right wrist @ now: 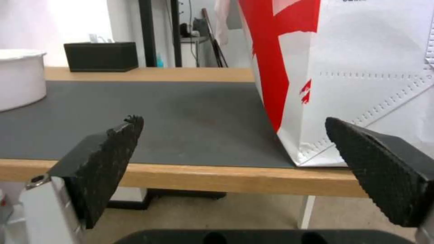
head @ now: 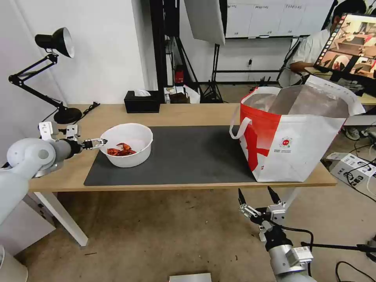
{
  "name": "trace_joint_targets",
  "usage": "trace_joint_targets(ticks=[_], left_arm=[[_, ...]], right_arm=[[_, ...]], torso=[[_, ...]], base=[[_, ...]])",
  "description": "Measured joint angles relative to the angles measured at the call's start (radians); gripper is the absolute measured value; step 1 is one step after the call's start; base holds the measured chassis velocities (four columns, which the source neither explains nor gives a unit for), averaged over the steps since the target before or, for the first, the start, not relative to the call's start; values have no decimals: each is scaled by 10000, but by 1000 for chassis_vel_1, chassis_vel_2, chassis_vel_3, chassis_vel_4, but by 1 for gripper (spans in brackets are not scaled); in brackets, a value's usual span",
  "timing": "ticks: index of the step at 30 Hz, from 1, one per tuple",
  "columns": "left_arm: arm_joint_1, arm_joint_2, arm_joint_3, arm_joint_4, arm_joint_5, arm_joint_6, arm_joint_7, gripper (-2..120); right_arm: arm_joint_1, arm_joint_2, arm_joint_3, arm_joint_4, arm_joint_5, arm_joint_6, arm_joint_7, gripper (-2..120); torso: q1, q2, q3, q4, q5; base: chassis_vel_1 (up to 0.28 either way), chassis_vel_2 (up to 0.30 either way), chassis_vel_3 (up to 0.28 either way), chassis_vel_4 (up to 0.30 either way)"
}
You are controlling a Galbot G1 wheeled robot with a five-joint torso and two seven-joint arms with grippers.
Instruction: Pick up the trash from the table and place it into the takeout bag.
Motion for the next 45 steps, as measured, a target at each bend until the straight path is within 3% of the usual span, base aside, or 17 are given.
trace_joint_targets(ticks=[6, 15, 35, 41, 45], left_arm=[[-527, -434, 535, 517, -5, 29, -245, 100], [-716, -587, 696, 779, -42, 32, -536, 97], [-513, -531, 622, 447, -20, -241, -571, 25], [-638, -537, 578, -49, -44, -301, -601, 1], [-637, -526, 587, -255, -139, -307, -605, 0]], right_arm=[[0, 0, 0, 0, 1, 0, 0, 100], [0, 0, 0, 0, 1, 0, 0, 100], [0, 0, 0, 0, 1, 0, 0, 100], [1, -1, 0, 0, 1, 0, 0, 100], [0, 0, 0, 0, 1, 0, 0, 100]], torso=[[1, 0, 1, -1, 0], [0, 0, 1, -1, 0], [-1, 0, 0, -1, 0], [-1, 0, 0, -2, 1], [-1, 0, 0, -2, 0]], base=[[0, 0, 0, 0], [0, 0, 0, 0], [0, 0, 0, 0], [0, 0, 0, 0], [0, 0, 0, 0]])
